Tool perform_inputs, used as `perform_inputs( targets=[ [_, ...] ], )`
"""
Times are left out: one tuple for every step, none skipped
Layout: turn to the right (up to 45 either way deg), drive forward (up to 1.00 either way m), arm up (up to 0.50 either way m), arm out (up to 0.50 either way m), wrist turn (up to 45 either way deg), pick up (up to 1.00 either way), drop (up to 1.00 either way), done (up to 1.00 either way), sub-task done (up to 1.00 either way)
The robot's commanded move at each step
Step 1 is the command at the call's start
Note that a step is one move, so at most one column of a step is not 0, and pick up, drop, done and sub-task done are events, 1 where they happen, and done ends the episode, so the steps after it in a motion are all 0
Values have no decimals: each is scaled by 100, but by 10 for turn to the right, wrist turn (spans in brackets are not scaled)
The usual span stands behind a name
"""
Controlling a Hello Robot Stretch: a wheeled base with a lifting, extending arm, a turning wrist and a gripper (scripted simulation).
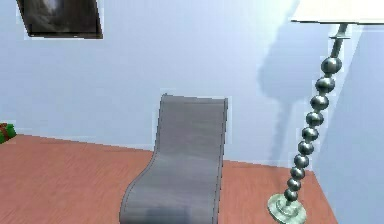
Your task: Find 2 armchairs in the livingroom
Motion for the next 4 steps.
perform_inputs(
  targets=[
    [-450,0,0,0,0,0,0,0,0],
    [-420,0,0,0,0,0,0,0,0],
    [0,100,0,0,0,0,0,0,0],
    [-30,0,0,0,0,0,0,0,0]
  ],
)
